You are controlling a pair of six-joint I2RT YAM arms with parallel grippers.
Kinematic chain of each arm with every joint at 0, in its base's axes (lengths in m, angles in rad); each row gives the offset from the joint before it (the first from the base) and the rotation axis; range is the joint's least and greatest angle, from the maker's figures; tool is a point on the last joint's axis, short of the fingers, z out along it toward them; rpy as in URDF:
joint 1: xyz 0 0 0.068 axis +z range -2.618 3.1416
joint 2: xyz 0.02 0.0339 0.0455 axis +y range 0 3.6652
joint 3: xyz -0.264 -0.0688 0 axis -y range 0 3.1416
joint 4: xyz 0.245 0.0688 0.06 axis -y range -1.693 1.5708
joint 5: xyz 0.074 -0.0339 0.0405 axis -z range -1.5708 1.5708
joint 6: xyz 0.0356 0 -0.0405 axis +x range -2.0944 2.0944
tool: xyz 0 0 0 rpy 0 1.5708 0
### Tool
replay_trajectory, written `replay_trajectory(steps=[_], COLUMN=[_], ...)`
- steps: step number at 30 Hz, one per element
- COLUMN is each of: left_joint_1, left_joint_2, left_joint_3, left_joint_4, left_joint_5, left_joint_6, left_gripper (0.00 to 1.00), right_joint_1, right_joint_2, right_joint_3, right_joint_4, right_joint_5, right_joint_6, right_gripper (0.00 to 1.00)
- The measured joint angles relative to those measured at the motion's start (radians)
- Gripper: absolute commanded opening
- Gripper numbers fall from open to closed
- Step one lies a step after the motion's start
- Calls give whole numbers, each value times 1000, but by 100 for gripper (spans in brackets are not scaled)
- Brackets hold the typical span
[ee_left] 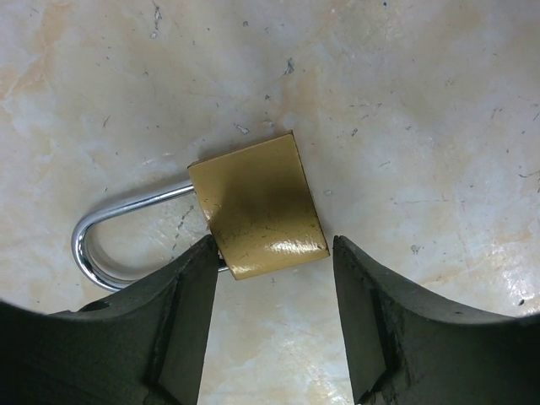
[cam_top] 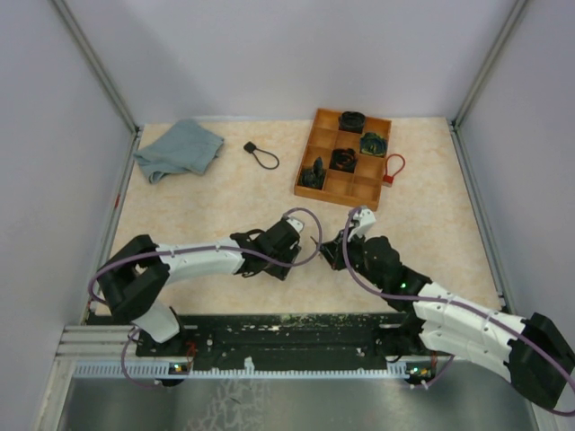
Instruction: Unlock with the key
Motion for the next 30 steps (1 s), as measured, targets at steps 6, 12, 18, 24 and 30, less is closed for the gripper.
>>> replay_trajectory(steps=[6,12,18,24,30], left_joint_1=[0,0,0,0,0], left_joint_2=[0,13,37,47,23], left_joint_3=[0,2,16,26,-2], left_joint_4=[-5,0,5,6,29], left_joint_5=[-2,-6,-21,-24,-35], left_joint_6=[5,3,-27,-41,-41], left_gripper=[57,62,58,45,23], right_joint_1=[0,0,0,0,0], right_joint_2=[-1,-1,-2,-12,-11], right_joint_3=[-6,-6,-6,-6,-6], right_joint_4=[2,4,3,2,0], right_joint_5=[-1,-5,-5,-5,-5], right_joint_6=[0,0,0,0,-10], right_gripper=[0,0,0,0,0])
